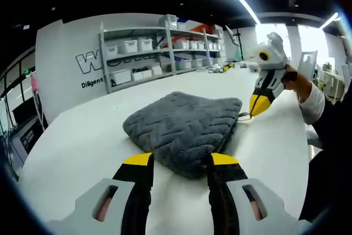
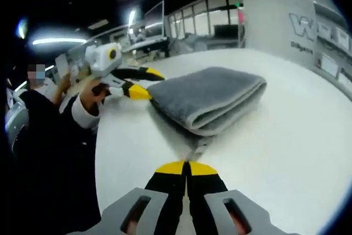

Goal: Open the folded towel by lifting each exposed corner and separating the folded layers until the towel lies flat within the target outline without major curled edges

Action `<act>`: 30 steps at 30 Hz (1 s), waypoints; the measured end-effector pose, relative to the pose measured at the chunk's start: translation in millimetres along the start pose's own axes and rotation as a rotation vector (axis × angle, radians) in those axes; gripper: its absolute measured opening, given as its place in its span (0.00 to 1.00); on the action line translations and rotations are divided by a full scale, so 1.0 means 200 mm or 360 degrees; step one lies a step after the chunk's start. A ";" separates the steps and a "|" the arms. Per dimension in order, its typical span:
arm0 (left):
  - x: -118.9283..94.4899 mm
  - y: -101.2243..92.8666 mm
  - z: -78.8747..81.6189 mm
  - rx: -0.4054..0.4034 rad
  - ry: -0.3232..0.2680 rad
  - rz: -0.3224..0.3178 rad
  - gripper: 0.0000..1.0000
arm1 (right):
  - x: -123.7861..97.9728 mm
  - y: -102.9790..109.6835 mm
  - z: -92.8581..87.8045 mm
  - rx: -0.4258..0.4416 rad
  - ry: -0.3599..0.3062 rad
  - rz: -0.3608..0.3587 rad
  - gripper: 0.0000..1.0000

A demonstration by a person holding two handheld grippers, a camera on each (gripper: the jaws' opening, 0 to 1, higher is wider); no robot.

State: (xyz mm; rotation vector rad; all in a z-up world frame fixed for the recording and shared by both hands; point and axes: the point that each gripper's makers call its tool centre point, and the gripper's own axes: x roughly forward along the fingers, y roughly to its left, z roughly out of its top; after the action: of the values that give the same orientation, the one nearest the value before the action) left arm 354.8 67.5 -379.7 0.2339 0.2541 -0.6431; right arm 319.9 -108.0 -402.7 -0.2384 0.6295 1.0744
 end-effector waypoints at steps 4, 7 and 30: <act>-0.01 0.01 0.00 0.0002 0.0001 0.0011 0.38 | -0.01 0.01 0.00 -0.0018 0.0010 -0.0005 0.00; -0.01 0.02 0.00 -0.0001 0.0005 0.0012 0.39 | -0.02 0.00 -0.01 -0.0022 0.0023 -0.0020 0.00; -0.03 0.07 -0.02 -0.0039 0.0014 0.0029 0.41 | -0.05 -0.10 -0.03 0.0065 -0.0005 -0.0093 0.00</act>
State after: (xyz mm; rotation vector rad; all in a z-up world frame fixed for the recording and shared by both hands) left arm 358.3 82.4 -380.3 0.2157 0.2679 -0.6205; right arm 331.3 -127.1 -403.7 -0.2185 0.6377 1.0045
